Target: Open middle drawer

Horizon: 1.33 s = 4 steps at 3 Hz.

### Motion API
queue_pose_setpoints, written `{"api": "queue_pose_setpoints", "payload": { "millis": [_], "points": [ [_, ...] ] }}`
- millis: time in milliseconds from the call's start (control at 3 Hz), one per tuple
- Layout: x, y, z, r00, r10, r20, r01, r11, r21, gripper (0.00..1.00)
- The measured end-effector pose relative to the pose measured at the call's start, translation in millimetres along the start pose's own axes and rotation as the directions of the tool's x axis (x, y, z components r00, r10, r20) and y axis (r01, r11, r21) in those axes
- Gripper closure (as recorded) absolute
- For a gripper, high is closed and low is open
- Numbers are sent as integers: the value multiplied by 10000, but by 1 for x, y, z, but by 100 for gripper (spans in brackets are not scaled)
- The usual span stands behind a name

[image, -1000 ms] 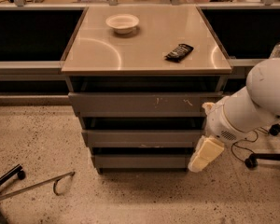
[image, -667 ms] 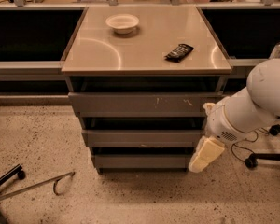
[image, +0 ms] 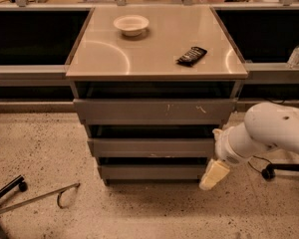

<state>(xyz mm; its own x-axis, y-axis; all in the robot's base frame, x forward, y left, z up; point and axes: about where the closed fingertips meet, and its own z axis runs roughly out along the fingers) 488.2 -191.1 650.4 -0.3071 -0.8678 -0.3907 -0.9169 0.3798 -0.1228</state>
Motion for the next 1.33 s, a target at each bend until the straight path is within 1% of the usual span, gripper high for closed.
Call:
{"api": "queue_pose_setpoints", "payload": {
  "millis": [333,667,1000,1333],
  "points": [
    [18,-16,56,9977,38,681,-23,9998,-216,0],
    [25,-24,100,9868,186,1607,-75,9976,-692,0],
    [35,-26,112,9664,953,2387,-600,9867,-1509,0],
    [34,-20,113,9653,1009,2408,-566,9812,-1843,0]
  ]
}}
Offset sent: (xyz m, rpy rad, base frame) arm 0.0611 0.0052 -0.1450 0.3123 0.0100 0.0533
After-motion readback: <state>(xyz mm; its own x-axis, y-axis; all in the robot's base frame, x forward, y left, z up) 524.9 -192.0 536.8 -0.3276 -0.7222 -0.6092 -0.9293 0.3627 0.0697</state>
